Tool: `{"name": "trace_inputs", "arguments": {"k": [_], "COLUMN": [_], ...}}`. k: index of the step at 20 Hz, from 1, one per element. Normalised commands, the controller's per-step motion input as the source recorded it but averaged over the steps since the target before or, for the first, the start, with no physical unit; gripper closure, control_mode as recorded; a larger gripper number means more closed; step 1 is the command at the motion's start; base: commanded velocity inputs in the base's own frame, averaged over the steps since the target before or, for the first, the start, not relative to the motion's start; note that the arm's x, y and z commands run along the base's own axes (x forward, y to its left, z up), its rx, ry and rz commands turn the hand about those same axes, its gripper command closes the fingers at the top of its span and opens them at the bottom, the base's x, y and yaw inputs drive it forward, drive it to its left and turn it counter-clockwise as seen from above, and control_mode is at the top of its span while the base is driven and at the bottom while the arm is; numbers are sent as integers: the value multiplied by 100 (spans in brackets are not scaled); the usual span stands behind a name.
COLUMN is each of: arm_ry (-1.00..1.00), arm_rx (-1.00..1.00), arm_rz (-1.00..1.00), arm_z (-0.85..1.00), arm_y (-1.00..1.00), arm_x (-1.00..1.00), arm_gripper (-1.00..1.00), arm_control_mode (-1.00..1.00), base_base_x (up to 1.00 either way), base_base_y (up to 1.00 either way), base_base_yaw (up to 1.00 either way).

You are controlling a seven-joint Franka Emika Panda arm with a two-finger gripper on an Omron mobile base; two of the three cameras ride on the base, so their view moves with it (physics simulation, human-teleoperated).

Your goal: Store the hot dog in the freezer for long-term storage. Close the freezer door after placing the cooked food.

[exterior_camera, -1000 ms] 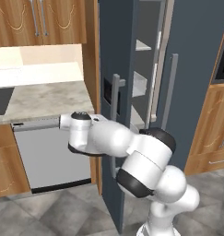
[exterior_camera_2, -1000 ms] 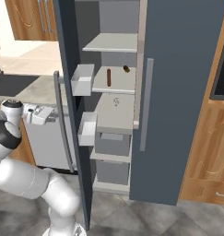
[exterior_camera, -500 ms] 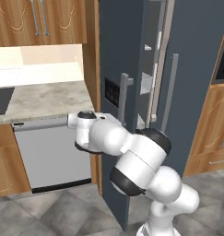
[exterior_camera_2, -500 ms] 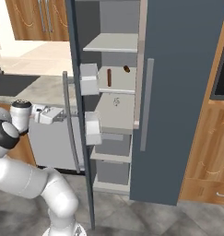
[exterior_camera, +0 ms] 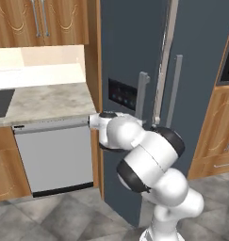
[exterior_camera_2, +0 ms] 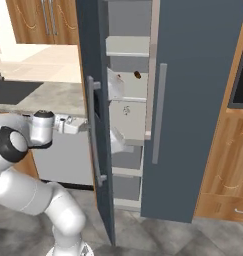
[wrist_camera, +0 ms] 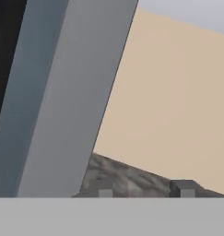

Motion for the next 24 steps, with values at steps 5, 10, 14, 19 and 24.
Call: {"name": "trace_inputs", "arguments": {"k": [5,10,14,19,24], "arm_ry": [0,0,0,0,1], "arm_rx": [7,13,16,13,16], "arm_rz": [19,27,34,36,24], "arm_z": [0,0,7,26,51], "arm_y": [-40,-59,-63,-50,-36], "arm_x": [63,71,54,41,19], "arm_gripper": [-100,-100,-100,-100,-100], "arm_control_mode": [-100,-100,-100,-100,-100], "base_base_x": [0,0,0,0,0], "base_base_y": [0,0,0,0,0], "base_base_yaw": [0,0,0,0,0]}}
